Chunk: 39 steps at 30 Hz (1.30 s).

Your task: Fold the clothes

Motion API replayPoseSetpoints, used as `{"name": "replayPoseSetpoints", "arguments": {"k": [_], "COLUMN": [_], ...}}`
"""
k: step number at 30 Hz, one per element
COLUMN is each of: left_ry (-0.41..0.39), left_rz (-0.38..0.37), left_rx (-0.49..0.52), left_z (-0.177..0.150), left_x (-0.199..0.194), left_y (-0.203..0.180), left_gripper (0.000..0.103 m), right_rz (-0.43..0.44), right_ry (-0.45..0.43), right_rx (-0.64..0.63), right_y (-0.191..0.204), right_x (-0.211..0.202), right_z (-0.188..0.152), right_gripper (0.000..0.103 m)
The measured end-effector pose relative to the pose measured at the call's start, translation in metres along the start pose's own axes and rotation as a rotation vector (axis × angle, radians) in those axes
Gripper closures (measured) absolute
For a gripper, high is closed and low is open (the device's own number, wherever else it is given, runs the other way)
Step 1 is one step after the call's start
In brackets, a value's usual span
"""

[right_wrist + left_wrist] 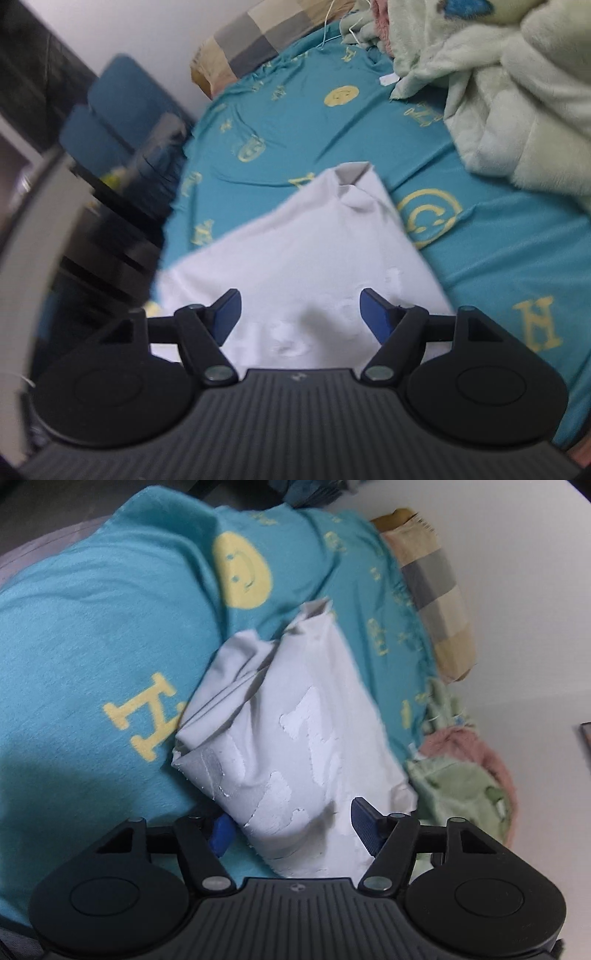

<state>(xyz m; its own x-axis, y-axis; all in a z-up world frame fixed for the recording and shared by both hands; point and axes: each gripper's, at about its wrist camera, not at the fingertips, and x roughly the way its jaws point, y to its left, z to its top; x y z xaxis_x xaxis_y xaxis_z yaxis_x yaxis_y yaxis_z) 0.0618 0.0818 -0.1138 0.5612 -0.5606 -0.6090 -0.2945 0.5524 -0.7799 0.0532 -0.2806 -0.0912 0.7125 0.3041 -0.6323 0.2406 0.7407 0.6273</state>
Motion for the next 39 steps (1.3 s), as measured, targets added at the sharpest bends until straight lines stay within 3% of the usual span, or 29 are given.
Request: {"name": "replayPoseSetpoints", "arguments": {"k": [2, 4, 6, 10, 14, 19, 23, 27, 35, 37, 38, 39], "left_ry": [-0.023, -0.014, -0.001, 0.028, -0.004, -0.048, -0.078, -0.1, -0.107, -0.104, -0.102, -0.102], "left_rz": [-0.068, -0.069, -0.03, 0.051, 0.012, 0.0, -0.055, -0.131, -0.153, -0.152, -0.151, -0.148], "left_rx": [0.011, 0.025, 0.04, -0.057, -0.168, -0.152, -0.089, -0.067, -0.065, -0.062, -0.061, -0.058], "left_z": [-0.001, -0.003, -0.005, -0.005, 0.003, 0.001, 0.004, 0.008, 0.006, 0.006, 0.006, 0.007], "left_x": [-0.007, -0.006, -0.002, 0.016, 0.018, 0.012, 0.006, 0.0, -0.005, -0.009, -0.01, -0.009], "left_y": [-0.005, -0.009, -0.011, 0.009, 0.021, 0.015, -0.003, -0.018, -0.027, -0.025, -0.024, -0.025], "left_gripper": [0.036, 0.03, 0.029, 0.032, 0.044, 0.068, 0.077, 0.081, 0.082, 0.082, 0.082, 0.082], "right_rz": [0.118, 0.255, 0.319, 0.339, 0.336, 0.337, 0.347, 0.317, 0.213, 0.182, 0.172, 0.16], "right_ry": [0.052, 0.146, 0.218, 0.3, 0.348, 0.368, 0.392, 0.345, 0.082, 0.041, 0.032, 0.023], "right_rx": [0.126, 0.271, 0.367, 0.492, 0.604, 0.678, 0.725, 0.77, 0.83, 0.832, 0.834, 0.826], "right_y": [-0.006, -0.011, -0.012, -0.013, -0.02, -0.024, -0.026, -0.036, -0.069, -0.074, -0.077, -0.077], "right_x": [0.0, 0.008, 0.017, 0.034, 0.041, 0.057, 0.069, 0.069, 0.048, 0.046, 0.046, 0.045], "right_z": [-0.005, -0.018, -0.035, -0.057, -0.072, -0.08, -0.085, -0.083, -0.061, -0.057, -0.055, -0.054], "right_gripper": [0.029, 0.029, 0.029, 0.029, 0.029, 0.029, 0.029, 0.029, 0.03, 0.037, 0.044, 0.058]}}
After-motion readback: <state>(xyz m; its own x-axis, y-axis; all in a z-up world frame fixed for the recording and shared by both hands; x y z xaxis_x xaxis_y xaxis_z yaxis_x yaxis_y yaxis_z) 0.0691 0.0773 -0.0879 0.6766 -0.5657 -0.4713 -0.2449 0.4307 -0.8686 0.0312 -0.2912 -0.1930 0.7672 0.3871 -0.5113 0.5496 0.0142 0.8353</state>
